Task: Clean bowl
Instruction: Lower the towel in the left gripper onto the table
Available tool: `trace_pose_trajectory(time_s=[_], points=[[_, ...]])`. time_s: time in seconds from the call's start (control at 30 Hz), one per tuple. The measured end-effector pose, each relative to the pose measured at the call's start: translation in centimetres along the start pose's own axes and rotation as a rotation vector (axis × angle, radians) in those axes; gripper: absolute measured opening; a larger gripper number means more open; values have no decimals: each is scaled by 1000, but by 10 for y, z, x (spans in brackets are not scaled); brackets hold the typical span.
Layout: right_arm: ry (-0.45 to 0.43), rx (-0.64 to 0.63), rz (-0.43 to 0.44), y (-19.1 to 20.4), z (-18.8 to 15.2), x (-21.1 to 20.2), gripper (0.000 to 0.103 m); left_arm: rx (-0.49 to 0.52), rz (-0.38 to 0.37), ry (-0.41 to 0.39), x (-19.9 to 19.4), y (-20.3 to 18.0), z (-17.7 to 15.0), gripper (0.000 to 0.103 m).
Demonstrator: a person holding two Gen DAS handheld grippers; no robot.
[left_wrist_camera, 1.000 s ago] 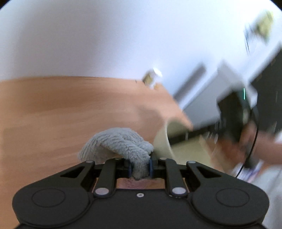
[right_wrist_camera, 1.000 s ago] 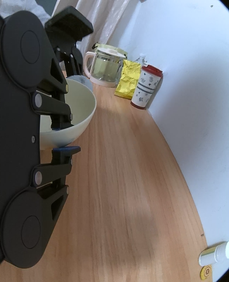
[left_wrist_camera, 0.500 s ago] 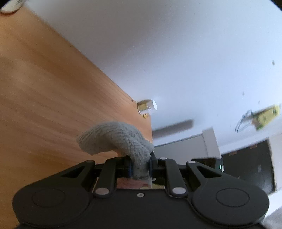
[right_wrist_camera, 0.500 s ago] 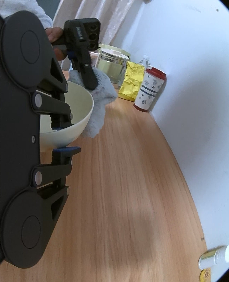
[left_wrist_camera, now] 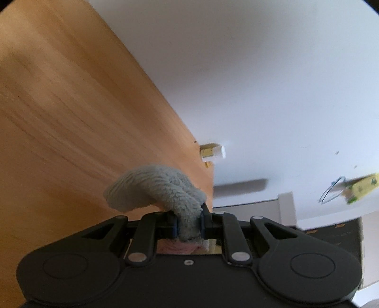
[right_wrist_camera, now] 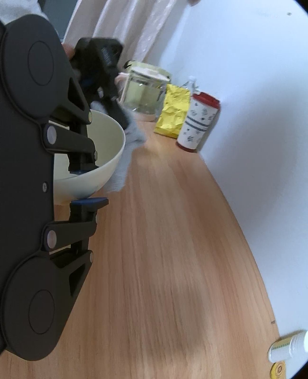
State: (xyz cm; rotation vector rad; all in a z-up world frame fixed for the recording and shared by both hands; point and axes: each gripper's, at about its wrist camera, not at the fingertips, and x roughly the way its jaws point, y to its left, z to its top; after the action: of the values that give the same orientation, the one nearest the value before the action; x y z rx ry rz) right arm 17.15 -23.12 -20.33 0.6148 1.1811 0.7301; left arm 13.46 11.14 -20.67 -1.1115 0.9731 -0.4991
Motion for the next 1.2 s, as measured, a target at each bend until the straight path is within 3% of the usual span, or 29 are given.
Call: trace_pose_trajectory(time_s=[0.27, 0.5, 0.8, 0.93, 1.0, 1.1, 1.2], points=[[26, -44, -29, 6, -5, 10, 21, -74, -100, 8, 12, -4, -2, 15], [41, -81, -40, 15, -9, 15, 21, -45, -85, -3, 17, -8, -2, 15], [6, -66, -51, 9, -2, -2, 22, -47, 34, -88, -2, 11, 9, 15], [-2, -38, -85, -4, -2, -4, 22, 67, 165, -138, -14, 5, 12, 15], [-4, -25, -98, -12, -4, -5, 22, 104, 221, -124, -16, 4, 13, 15], [-13, -8, -101, -23, -7, -5, 22, 243, 353, -73, -17, -1, 9, 15], [-12, 13, -111, -28, -9, -4, 22, 282, 408, -42, -15, -2, 2, 15]])
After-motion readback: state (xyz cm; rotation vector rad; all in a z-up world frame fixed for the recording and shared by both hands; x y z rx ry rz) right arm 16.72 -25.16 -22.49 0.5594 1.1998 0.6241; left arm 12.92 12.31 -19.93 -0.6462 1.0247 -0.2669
